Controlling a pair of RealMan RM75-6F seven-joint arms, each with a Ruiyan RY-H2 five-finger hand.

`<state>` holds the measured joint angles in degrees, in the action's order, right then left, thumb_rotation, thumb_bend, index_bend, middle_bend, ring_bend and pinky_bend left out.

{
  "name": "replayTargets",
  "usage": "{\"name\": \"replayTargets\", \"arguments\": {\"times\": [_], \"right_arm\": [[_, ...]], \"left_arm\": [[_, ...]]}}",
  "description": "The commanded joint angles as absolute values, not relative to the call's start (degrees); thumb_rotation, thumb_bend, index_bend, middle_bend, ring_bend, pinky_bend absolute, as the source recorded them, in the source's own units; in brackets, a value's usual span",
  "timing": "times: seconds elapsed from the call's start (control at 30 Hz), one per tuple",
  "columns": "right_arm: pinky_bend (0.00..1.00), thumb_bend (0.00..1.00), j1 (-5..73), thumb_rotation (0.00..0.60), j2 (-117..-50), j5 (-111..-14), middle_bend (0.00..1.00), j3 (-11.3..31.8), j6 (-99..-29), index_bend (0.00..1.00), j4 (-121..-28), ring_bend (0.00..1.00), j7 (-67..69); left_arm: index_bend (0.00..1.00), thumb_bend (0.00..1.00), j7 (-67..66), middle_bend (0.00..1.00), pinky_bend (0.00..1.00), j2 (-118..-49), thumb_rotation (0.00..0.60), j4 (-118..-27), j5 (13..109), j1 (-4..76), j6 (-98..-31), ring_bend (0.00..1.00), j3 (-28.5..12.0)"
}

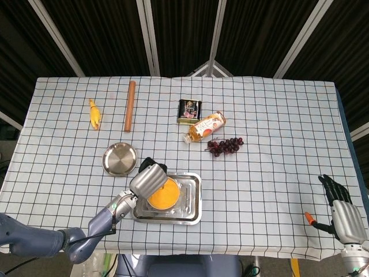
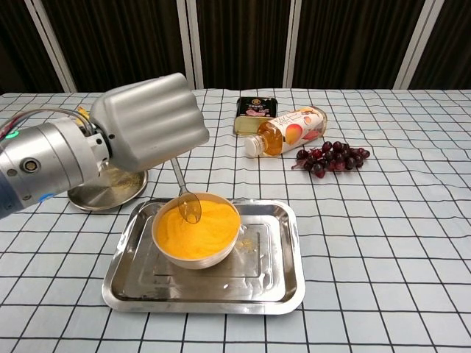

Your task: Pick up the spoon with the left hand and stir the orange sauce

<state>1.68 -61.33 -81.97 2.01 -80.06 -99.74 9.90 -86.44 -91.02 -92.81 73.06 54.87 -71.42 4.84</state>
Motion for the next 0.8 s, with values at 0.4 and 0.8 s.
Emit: {"name": "replayTargets", "arguments": {"times": [0.4, 0.8], "right_arm": [[0.00, 0.32, 1.72, 0.600, -61.32, -81.86, 0.00, 1.95, -79.88, 0.00, -99.94, 0.00, 9.85], [0.00, 0.32, 1.74, 0.600, -61.23, -81.69, 0.00, 1.97, -79.73, 0.00, -100.07, 0.00, 10.04]], "left_arm": [[0.79, 0.78, -87.84, 0.99, 0.97, -90.42, 0.600, -92.23, 73.76, 54.08, -69.70, 0.98, 2.72], [0.79, 0.78, -85.79, 0.99, 0.97, -93.48, 0.600, -91.79, 75.08, 52.87, -67.80, 0.98, 2.62]]}}
